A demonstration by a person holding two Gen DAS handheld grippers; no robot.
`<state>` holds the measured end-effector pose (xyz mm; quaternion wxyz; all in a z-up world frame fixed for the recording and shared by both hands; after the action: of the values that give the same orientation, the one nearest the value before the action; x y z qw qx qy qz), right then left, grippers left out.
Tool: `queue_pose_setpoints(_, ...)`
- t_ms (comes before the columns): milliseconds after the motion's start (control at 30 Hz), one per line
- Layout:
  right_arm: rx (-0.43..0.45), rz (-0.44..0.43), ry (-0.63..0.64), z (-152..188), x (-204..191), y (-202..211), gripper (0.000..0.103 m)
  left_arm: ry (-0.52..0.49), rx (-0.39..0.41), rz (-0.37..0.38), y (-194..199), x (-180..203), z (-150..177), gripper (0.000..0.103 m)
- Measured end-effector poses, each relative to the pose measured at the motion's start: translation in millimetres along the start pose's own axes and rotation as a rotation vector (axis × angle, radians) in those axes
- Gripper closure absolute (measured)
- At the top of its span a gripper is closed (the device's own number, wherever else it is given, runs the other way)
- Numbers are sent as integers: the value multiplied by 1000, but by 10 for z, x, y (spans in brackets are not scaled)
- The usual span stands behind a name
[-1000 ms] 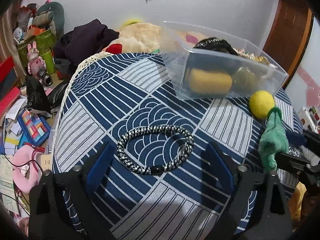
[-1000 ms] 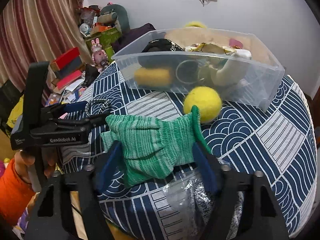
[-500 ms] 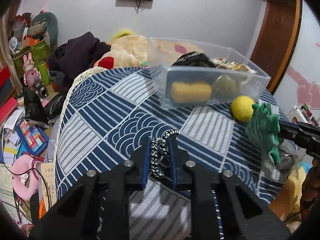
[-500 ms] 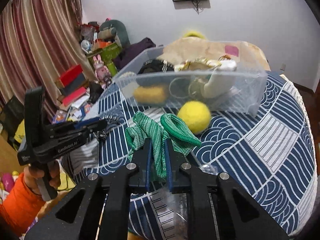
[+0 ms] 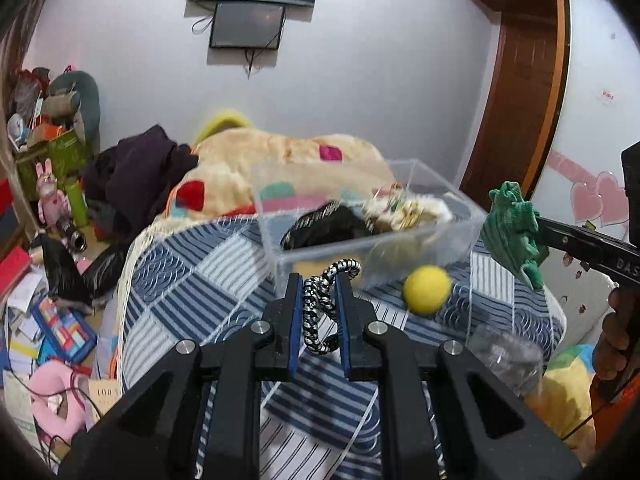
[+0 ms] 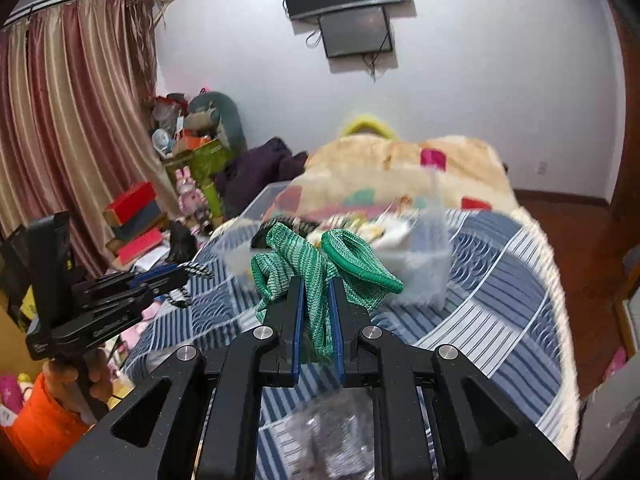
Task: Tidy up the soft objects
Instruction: 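Drop the bracelet from the left tool into the box while the right tool releases the glove there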
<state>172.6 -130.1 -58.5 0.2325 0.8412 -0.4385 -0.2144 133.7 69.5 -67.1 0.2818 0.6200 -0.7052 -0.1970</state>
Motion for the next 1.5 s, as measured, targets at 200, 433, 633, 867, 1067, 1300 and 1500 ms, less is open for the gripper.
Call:
queue_pose_setpoints(200, 46, 34, 23, -245, 85, 70, 92, -38, 47, -2, 8, 131, -275, 88)
queue_pose_setpoints(433, 35, 33, 46, -506, 99, -91, 92, -56, 70, 10, -119, 216, -587, 88)
queue_pose_setpoints(633, -40, 47, 69, -625, 123, -469, 92, -46, 44, 28, -399, 228, -770, 88)
queue_pose_setpoints(867, -138, 94, 64, -638, 230, -893, 92, -24, -30, 37, -847, 211, -833, 88)
queue_pose_setpoints(1067, -199, 128, 84, -587, 292, -1082, 92, -11, -98, 24, -1231, 167, -822, 88)
queue_pose_setpoints(1300, -214, 160, 113, -527, 291, -1064, 87, -14, -124, 24, -1309, 169, -744, 83)
queue_pose_setpoints(1500, -195, 193, 144, -499, 252, -991, 64, -66, -104, -2, -1164, 258, -700, 55)
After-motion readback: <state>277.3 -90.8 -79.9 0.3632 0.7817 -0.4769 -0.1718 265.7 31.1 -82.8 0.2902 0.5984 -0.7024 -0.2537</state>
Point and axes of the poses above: each gripper's, at about its wrist camera, not at the fingertips, and y roughly against the way its jaws point, x to its right, z to its underside, the point moved 3 cm from there along -y, roughly the way its jaws point, and after that the axes turned 7 degrees about -x, right-handed, at the moved point
